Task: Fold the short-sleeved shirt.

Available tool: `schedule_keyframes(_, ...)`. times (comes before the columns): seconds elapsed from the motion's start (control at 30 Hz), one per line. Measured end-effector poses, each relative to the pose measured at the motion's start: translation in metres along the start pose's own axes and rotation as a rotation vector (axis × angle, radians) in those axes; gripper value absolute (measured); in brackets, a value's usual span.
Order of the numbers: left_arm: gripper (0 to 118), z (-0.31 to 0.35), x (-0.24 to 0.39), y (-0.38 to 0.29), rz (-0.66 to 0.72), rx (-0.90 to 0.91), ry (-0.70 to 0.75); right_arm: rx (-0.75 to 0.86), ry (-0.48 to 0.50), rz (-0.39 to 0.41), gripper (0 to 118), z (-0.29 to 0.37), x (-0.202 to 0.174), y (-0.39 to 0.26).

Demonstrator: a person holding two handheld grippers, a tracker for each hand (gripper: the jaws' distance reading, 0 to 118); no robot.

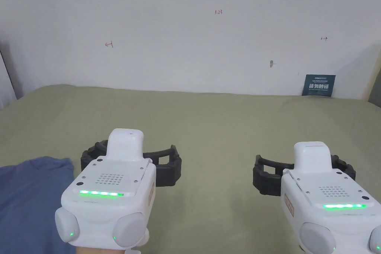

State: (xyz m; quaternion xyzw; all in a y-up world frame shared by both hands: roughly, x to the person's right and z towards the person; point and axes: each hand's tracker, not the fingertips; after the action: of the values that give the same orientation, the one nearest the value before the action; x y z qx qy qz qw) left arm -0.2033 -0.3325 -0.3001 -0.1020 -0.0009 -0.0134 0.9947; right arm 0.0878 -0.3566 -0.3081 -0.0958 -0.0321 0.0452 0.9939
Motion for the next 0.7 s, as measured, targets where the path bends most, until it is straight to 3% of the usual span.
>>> schedule_keyframes(0.7,118,-0.0005,-0.0015,-0.0017,0.002,-0.004,0.005,0.001,0.0,-0.006,118,0.0042,-0.0035,0.0025)
